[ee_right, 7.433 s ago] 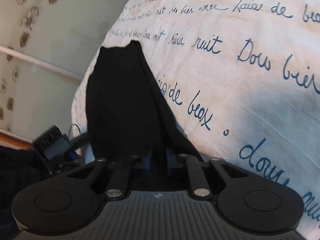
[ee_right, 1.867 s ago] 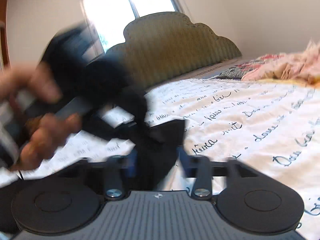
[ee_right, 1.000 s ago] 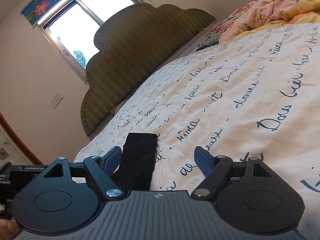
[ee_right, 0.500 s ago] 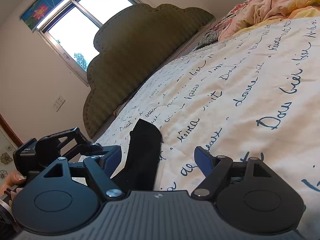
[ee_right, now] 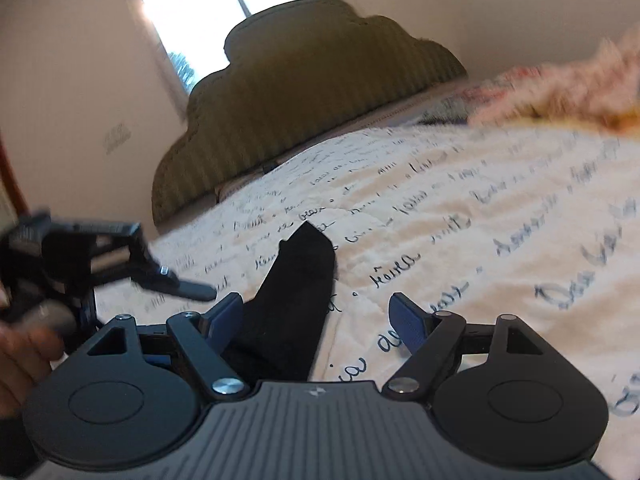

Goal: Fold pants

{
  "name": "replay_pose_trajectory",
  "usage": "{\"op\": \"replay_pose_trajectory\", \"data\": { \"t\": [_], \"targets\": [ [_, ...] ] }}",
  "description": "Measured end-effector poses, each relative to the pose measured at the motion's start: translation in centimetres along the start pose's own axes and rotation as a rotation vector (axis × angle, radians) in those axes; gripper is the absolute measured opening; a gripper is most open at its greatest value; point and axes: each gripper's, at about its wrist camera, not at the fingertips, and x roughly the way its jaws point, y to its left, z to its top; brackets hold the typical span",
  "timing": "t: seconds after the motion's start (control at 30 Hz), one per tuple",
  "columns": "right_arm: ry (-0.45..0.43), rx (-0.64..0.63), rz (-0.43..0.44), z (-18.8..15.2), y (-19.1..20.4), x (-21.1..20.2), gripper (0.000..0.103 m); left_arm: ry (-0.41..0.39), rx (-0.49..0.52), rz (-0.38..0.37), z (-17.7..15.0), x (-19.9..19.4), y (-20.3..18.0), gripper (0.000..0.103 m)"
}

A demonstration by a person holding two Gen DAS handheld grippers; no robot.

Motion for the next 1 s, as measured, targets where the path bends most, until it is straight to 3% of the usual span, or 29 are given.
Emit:
{"op": "replay_pose_trajectory", "data": {
  "t": [0.1,0.13,0.3,0.37,0.4,0.43,0.47,0.5,0.63,0.77,1.0],
  "targets": [
    [0.054,-0.419,-0.084,-0.6,5.2,0.6,0.08,-0.012,0.034,0.023,0.0,-0.5,-0.5,0.068],
    [0.054,-0.504,-0.097,-1.1,6.2,0.7,0.08,-0.023,0.044,0.033,0.0,-0.7,-0.6,0.068],
    [0.125,-0.75,-0.158,-2.8,8.2,2.6,0.08,-0.043,0.072,0.051,-0.2,-1.9,-0.4,0.071],
    [0.116,-0.781,-0.171,-3.1,8.5,3.0,0.078,-0.045,0.068,0.055,-0.2,-2.0,-0.1,0.072],
    [0.119,-0.787,-0.169,-3.0,8.6,3.2,0.073,-0.044,0.064,0.055,-0.2,-2.0,0.1,0.072],
    [0.122,-0.79,-0.163,-2.9,8.6,3.4,0.058,-0.042,0.058,0.052,-0.2,-2.0,0.2,0.072],
    [0.132,-0.786,-0.151,-2.7,8.5,3.5,0.015,-0.04,0.054,0.047,-0.2,-2.0,0.3,0.073],
    [0.174,-0.778,-0.142,-2.6,8.5,4.0,0.01,-0.04,0.05,0.042,-0.2,-2.0,0.3,0.074],
    [0.18,-0.737,-0.112,-2.1,7.6,4.0,0.01,-0.029,0.047,0.018,-0.4,-1.6,-0.2,0.078],
    [0.05,-0.672,-0.072,-1.4,7.0,1.5,0.01,0.004,0.012,-0.017,-0.6,-0.4,-0.7,0.081],
    [-0.023,-0.684,0.017,-1.4,7.8,-0.9,0.01,0.052,0.035,-0.013,0.0,3.3,-4.3,0.081]
  ]
}}
